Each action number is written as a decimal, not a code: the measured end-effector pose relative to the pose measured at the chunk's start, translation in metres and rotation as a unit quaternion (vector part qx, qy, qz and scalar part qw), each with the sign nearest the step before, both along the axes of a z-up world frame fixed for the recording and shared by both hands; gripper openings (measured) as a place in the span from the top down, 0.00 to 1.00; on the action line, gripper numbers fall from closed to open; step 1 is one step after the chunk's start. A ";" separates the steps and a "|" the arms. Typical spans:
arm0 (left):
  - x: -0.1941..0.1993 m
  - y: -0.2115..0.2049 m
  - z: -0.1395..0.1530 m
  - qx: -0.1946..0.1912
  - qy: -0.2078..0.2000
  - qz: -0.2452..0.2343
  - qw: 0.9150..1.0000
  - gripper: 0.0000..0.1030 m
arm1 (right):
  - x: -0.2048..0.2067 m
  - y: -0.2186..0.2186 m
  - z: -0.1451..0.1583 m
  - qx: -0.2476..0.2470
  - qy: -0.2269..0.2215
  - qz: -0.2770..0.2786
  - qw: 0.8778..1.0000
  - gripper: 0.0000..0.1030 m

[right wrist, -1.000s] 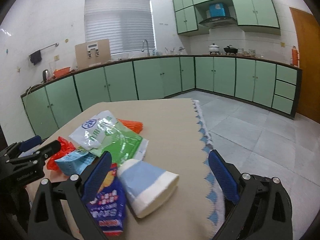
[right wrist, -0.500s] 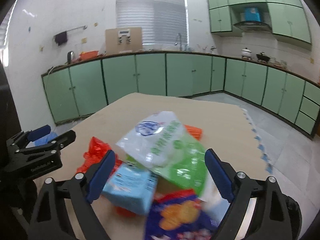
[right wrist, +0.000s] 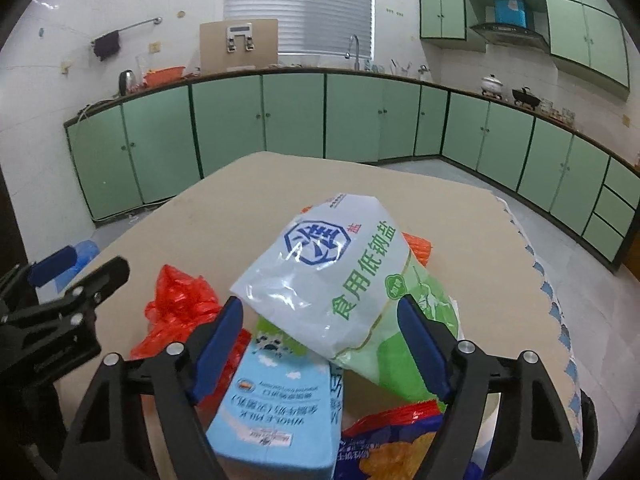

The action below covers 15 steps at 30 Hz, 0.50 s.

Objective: Collect trash
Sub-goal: 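Grasp the white salt bag with the right gripper while the left gripper grasps the red plastic bag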

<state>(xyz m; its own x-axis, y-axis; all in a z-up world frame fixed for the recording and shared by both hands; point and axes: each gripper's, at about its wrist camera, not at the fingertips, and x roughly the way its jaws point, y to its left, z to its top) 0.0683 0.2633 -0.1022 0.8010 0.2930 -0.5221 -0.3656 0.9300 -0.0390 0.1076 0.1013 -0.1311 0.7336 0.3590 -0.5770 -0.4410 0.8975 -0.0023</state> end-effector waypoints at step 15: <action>0.035 -0.026 -0.033 -0.052 0.055 -0.062 0.995 0.37 | 0.013 -0.017 0.004 0.014 0.021 0.023 0.999 0.77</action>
<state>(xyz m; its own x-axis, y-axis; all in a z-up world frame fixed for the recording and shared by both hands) 0.1030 0.2369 -0.1355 0.7632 0.1356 -0.6318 -0.2564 0.9610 -0.1036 0.1210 0.0845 -0.1271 0.6919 0.4083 -0.5955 -0.4807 0.8759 0.0422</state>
